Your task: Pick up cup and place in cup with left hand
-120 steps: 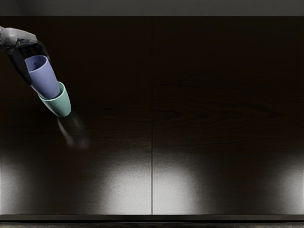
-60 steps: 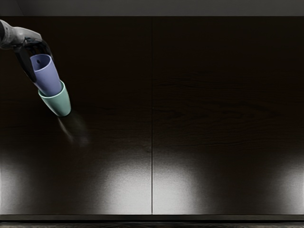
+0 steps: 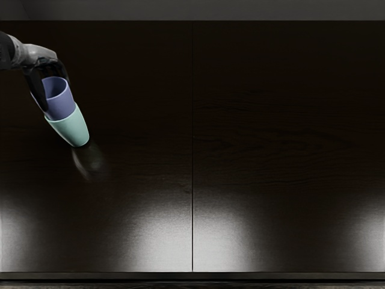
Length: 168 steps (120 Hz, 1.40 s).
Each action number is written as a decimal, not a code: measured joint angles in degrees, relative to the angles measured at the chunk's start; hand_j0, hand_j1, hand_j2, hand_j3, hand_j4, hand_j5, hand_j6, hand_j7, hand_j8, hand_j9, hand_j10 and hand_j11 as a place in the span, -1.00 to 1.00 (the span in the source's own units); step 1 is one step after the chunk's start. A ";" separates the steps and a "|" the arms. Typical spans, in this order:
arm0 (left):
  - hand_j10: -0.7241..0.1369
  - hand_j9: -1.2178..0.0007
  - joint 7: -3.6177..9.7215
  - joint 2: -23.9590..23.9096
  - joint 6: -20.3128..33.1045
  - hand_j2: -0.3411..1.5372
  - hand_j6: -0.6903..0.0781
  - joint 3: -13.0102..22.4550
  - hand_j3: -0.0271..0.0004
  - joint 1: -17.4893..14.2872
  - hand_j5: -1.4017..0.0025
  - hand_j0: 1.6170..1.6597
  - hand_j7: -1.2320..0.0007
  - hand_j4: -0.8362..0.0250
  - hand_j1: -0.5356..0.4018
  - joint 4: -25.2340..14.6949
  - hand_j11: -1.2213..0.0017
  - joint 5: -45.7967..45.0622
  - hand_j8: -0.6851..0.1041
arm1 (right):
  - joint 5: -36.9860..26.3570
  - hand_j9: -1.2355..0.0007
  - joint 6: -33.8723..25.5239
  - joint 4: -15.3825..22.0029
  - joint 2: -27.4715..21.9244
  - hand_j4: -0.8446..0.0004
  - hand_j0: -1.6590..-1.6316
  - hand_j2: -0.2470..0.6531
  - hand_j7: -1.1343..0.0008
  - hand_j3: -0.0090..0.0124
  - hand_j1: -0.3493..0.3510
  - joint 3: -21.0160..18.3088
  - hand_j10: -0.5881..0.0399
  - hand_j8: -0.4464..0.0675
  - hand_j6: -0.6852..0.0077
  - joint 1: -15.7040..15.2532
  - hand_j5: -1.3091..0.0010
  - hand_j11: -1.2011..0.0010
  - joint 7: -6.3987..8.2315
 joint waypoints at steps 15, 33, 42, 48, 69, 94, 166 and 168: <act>-0.41 -0.04 0.02 -0.78 0.18 -0.47 -0.02 -0.06 0.97 0.80 0.09 0.80 -0.03 -0.10 -0.16 0.00 -0.03 0.12 -0.09 | 0.00 0.94 0.00 0.00 0.00 0.93 -0.93 -0.46 0.94 -0.16 -0.91 -0.01 0.78 0.63 0.90 0.00 0.94 0.94 0.00; -0.16 0.21 0.01 -1.15 0.25 -0.50 0.09 -0.09 0.97 0.82 0.31 0.86 0.22 0.12 0.01 0.00 0.21 0.13 0.00 | 0.00 0.94 0.00 0.00 0.00 0.93 -0.93 -0.46 0.94 -0.16 -0.91 -0.01 0.78 0.63 0.90 0.00 0.94 0.94 0.00; 0.07 0.42 0.00 -1.15 0.32 -0.54 0.27 -0.15 0.97 0.82 0.50 0.88 0.43 0.34 0.25 0.00 0.43 0.01 0.19 | 0.00 0.94 0.00 0.00 0.00 0.93 -0.93 -0.46 0.94 -0.16 -0.91 -0.01 0.78 0.63 0.90 0.00 0.94 0.94 0.00; 0.19 0.54 0.00 -1.15 0.34 -0.56 0.37 -0.20 0.97 0.78 0.60 0.89 0.54 0.46 0.37 0.00 0.54 -0.05 0.29 | 0.00 0.94 0.00 0.00 0.00 0.93 -0.93 -0.46 0.94 -0.16 -0.90 0.00 0.78 0.63 0.90 0.00 0.94 0.94 0.00; 0.45 0.79 0.00 -1.52 0.40 -0.60 0.59 -0.39 0.97 0.82 0.81 0.91 0.79 0.71 0.65 0.10 0.79 -0.35 0.52 | 0.00 0.94 0.00 0.00 0.00 0.93 -0.93 -0.46 0.94 -0.16 -0.90 -0.01 0.79 0.63 0.90 0.00 0.94 0.94 0.00; 0.59 0.92 0.00 -2.70 0.36 -0.62 0.71 -0.74 0.97 -0.03 0.93 0.92 0.92 0.85 0.80 0.15 0.92 -3.63 0.65 | 0.00 0.94 0.00 0.00 0.00 0.93 -0.93 -0.46 0.94 -0.16 -0.90 -0.01 0.79 0.63 0.90 0.00 0.94 0.94 0.00; 0.67 0.99 0.00 -9.80 -4.78 -0.64 0.78 -2.34 0.97 -4.55 0.99 0.92 0.99 0.93 0.88 -2.82 0.99 -26.62 0.72 | 0.00 0.94 0.00 0.00 0.00 0.93 -0.93 -0.46 0.94 -0.16 -0.91 -0.01 0.78 0.63 0.90 0.00 0.94 0.94 0.00; 0.67 1.00 0.00 -9.38 -4.96 -0.64 0.78 -2.55 0.97 -4.26 0.99 0.92 0.99 0.93 0.88 -2.87 0.99 -28.47 0.72 | 0.00 0.94 0.00 0.00 0.00 0.93 -0.93 -0.46 0.94 -0.16 -0.91 -0.01 0.78 0.63 0.90 0.00 0.94 0.94 0.00</act>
